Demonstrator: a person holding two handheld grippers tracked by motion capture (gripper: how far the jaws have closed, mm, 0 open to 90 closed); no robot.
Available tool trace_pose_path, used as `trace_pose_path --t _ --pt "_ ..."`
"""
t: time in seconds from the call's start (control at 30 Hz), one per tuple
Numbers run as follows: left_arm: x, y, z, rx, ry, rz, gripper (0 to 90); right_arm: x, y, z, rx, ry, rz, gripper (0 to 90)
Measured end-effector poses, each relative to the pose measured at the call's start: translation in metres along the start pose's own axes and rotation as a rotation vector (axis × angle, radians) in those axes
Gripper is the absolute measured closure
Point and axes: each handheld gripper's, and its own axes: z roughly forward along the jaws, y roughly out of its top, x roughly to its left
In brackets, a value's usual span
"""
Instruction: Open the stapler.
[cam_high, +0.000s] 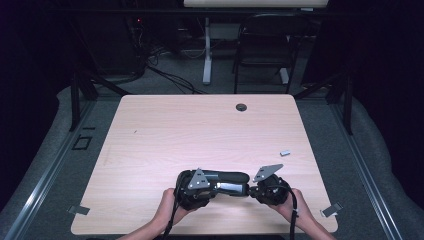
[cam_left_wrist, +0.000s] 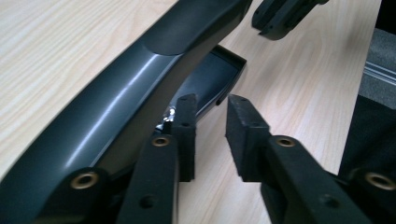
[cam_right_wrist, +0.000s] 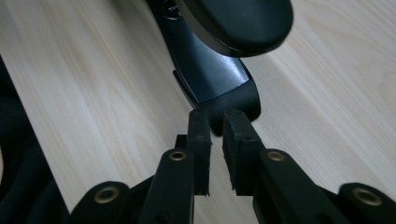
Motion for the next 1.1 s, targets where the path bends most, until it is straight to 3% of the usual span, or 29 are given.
trace_pose_path --t 0.23,0.47,0.6,0.7,0.97,1.1 --pt "-0.013 0.000 0.017 -0.002 0.048 0.001 90.0 0.006 0.003 0.010 -0.008 -0.030 -0.043 88.0" --pt "-0.015 0.000 0.026 -0.018 0.059 -0.018 90.0 0.014 0.006 0.016 0.002 -0.061 -0.113 90.0" --pt "-0.015 0.000 0.029 -0.029 0.067 -0.032 90.0 0.020 0.009 0.023 -0.019 -0.068 -0.140 90.0" --pt "-0.016 0.000 0.033 -0.044 0.076 -0.047 90.0 0.022 0.010 0.030 0.001 -0.085 -0.177 90.0" --pt "-0.017 0.001 0.038 -0.081 0.095 -0.046 90.0 0.023 0.007 0.032 -0.013 -0.103 -0.193 90.0" --pt "-0.017 0.001 0.038 -0.098 0.116 -0.046 90.0 0.019 0.006 0.032 -0.028 -0.129 -0.172 90.0"
